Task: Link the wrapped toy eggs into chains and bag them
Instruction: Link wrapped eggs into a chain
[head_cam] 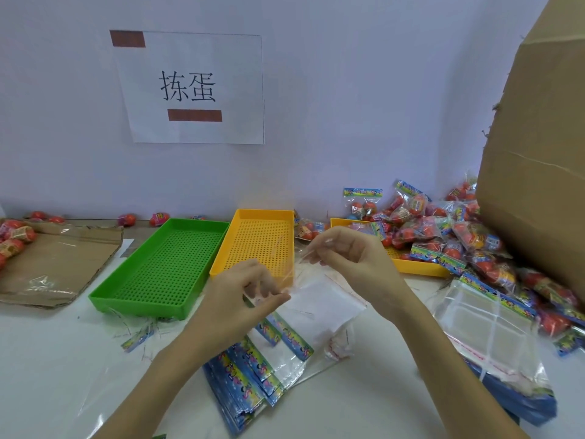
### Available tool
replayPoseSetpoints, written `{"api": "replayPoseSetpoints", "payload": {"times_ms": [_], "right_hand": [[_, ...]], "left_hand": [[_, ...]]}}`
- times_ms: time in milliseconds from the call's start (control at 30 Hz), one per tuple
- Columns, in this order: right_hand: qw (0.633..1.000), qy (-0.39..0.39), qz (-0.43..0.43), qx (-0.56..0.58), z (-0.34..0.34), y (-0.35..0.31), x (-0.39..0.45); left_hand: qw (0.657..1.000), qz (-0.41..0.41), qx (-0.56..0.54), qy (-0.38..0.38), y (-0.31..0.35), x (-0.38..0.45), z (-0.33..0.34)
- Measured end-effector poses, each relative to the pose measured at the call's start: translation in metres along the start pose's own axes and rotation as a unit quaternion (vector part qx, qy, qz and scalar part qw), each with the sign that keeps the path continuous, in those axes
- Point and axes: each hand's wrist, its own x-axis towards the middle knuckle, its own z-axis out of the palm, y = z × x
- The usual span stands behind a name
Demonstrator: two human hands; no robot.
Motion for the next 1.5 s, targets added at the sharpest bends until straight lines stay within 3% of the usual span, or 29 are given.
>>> {"api": "replayPoseSetpoints", "payload": {"times_ms": [133,200,267,433,500,767,933,1067,1167,1233,1367,1500], "right_hand": [[0.998,-0.025,0.005,-0.064,-0.005,-0.004,0.0],[0.986,-0.062,-0.002,-0.155,-0.003,-0.004,-0.001],[0.974,-0.045,-0.011,-0.222,0.0,0.0,0.0],[0.92,0.273,-0.052,-0.277,-0.019,0.007,0.0],[0.908,0.326,-0.045,-0.258,-0.032,0.009,0.0],[0.949,0.23,-0.043,-0.211,-0.024,0.012,0.001],[0.964,0.147,-0.054,-0.215,-0.015,0.011,0.002],[0.968,0.119,-0.049,-0.217,-0.012,0.009,0.001],[0.967,0.116,-0.037,-0.224,-0.013,0.01,0.002],[0.966,0.111,-0.033,-0.232,-0.014,0.009,0.002],[0.958,0.106,-0.047,-0.263,-0.014,0.008,0.001],[0.946,0.121,-0.045,-0.296,-0.015,0.008,0.0]], "left_hand": [[0.981,0.097,0.145,0.09,-0.001,0.002,-0.002],[0.976,0.104,0.161,0.1,-0.001,0.001,-0.003],[0.98,0.105,0.147,0.086,0.0,0.0,-0.004],[0.979,0.089,0.181,-0.03,-0.006,-0.002,-0.01],[0.974,0.079,0.204,-0.055,-0.008,-0.002,-0.011],[0.981,-0.028,0.144,-0.126,-0.012,0.0,-0.017],[0.988,-0.033,0.15,0.007,-0.005,0.002,-0.017],[0.992,-0.026,0.118,-0.032,-0.012,0.0,-0.022],[0.984,-0.052,0.164,-0.04,-0.005,0.002,-0.022],[0.975,-0.064,0.213,-0.021,-0.002,0.002,-0.022],[0.978,-0.071,0.194,0.026,-0.005,0.002,-0.022],[0.989,-0.092,0.097,0.062,-0.006,0.005,-0.023]]}}
